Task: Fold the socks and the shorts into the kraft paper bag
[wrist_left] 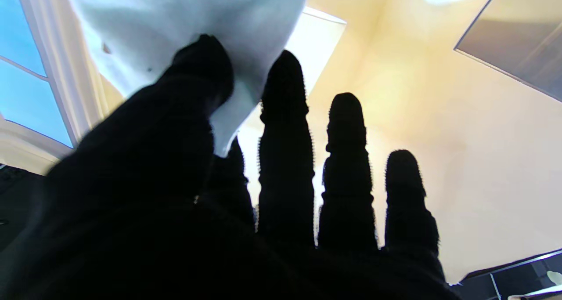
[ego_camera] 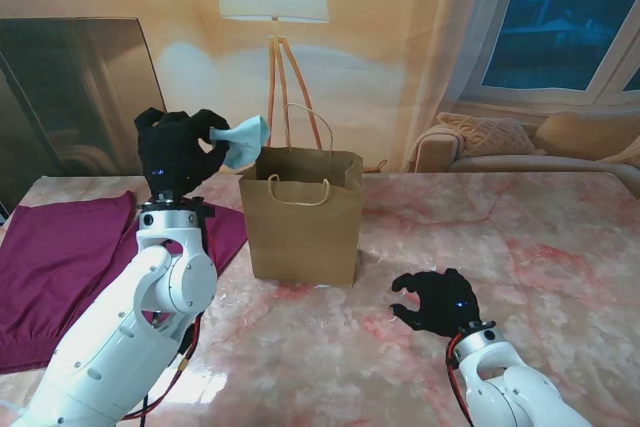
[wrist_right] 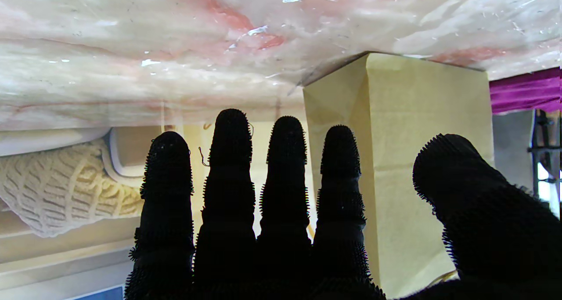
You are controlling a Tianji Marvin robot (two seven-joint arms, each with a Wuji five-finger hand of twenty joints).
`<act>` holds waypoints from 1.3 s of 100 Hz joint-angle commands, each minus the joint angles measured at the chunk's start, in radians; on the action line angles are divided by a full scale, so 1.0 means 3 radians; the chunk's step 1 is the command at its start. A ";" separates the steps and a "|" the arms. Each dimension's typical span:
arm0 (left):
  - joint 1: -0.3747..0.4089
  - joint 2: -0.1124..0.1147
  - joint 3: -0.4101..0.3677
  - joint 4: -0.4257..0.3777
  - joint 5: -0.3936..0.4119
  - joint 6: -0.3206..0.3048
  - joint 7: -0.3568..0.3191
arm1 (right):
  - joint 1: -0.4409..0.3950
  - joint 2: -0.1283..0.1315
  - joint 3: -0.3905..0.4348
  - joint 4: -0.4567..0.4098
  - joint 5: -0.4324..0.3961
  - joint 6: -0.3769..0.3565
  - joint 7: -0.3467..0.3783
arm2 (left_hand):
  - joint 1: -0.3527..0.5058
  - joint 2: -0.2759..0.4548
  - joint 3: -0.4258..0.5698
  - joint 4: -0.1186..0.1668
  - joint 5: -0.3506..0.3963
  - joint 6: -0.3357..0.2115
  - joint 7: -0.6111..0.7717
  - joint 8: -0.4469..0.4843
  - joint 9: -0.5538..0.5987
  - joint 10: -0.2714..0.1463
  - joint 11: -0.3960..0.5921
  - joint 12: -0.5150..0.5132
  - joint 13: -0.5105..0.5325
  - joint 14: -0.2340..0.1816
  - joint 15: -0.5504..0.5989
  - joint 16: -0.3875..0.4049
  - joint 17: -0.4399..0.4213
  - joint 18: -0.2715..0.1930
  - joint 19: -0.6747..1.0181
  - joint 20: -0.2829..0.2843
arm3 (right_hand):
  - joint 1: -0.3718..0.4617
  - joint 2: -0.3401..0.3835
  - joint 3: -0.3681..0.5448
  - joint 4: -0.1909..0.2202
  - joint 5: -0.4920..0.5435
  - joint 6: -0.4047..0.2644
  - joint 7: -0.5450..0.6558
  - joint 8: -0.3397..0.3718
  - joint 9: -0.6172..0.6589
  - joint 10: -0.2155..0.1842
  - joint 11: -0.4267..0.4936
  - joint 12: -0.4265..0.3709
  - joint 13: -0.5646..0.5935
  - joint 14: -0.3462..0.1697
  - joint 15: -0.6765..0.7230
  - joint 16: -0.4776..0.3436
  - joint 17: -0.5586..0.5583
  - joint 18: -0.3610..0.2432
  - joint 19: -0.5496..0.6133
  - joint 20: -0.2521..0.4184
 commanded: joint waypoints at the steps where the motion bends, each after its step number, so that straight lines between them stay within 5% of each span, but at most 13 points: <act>1: -0.0082 -0.0051 0.0067 0.0054 -0.0006 0.0005 0.0032 | -0.0023 -0.0007 -0.0010 -0.0011 -0.0016 -0.0005 -0.0002 | 0.0142 0.0160 -0.0027 -0.0114 0.0167 -0.0120 0.0129 -0.0027 -0.0006 -0.0093 -0.0069 -0.0001 -0.0054 -0.0028 -0.0097 0.0023 -0.0025 0.0011 -0.0004 0.0086 | -0.0061 0.0021 -0.0008 0.0138 0.0029 -0.0005 0.0036 0.0033 0.0062 0.0032 0.0052 0.0040 0.0019 0.0060 0.0059 0.0066 -0.0001 0.0060 0.0117 0.0070; 38: -0.0395 -0.0157 0.0442 0.0545 -0.0172 0.0003 0.0181 | -0.0050 -0.0002 0.0003 -0.0025 -0.0053 -0.0035 -0.0026 | 0.0151 0.0144 -0.0058 -0.0116 0.0170 -0.0112 0.0167 -0.0125 0.0024 -0.0115 -0.0104 -0.0018 -0.0089 -0.0045 -0.0101 0.0008 -0.0048 -0.0003 0.0000 0.0086 | -0.0057 0.0017 -0.0010 0.0139 0.0029 -0.0005 0.0036 0.0033 0.0056 0.0026 0.0047 0.0039 0.0016 0.0056 0.0054 0.0064 0.0002 0.0064 0.0119 0.0071; 107: -0.0554 -0.0046 0.0584 0.0592 -0.0031 0.0102 -0.0372 | -0.0062 -0.0004 0.0013 -0.0034 -0.0036 -0.0029 -0.0006 | 0.0091 0.0106 -0.0119 -0.0138 0.0117 0.0060 0.0166 -0.0218 -0.0007 -0.0084 -0.0036 -0.0048 -0.0029 -0.0061 -0.0074 0.0006 -0.0019 -0.0009 0.0027 0.0075 | -0.0054 0.0017 -0.0003 0.0138 0.0034 -0.0002 0.0038 0.0034 0.0055 0.0025 0.0044 0.0039 0.0007 0.0057 0.0047 0.0060 0.0002 0.0067 0.0118 0.0073; 122: -0.0507 0.0004 0.0544 0.0445 0.0015 0.0137 -0.0592 | -0.0043 -0.0006 0.0007 -0.0018 -0.0030 -0.0027 -0.0023 | -0.0214 0.0020 0.0031 -0.0218 -0.0098 0.0429 -0.0585 -0.0054 -0.0682 0.0020 0.0173 -0.0876 -0.0255 -0.0044 -0.0298 -0.0077 -0.0115 -0.0011 -0.0115 0.0036 | -0.0054 0.0013 -0.0003 0.0137 0.0025 -0.0001 0.0034 0.0033 0.0052 0.0027 0.0042 0.0039 -0.0004 0.0057 0.0041 0.0058 0.0002 0.0064 0.0118 0.0073; 130: -0.0463 0.0034 0.0509 0.0349 0.0037 0.0142 -0.0722 | -0.0031 -0.0005 0.0004 -0.0011 -0.0027 -0.0031 -0.0009 | -0.0492 0.0121 0.0275 -0.0077 -0.0181 0.0562 -0.0924 -0.0032 -0.0921 0.0025 0.0055 -0.1103 -0.0398 -0.0034 -0.0441 -0.0144 -0.0175 -0.0022 -0.0231 0.0025 | -0.0057 0.0015 -0.0002 0.0137 0.0024 -0.0003 0.0034 0.0033 0.0052 0.0027 0.0043 0.0039 0.0000 0.0056 0.0042 0.0058 0.0000 0.0064 0.0117 0.0073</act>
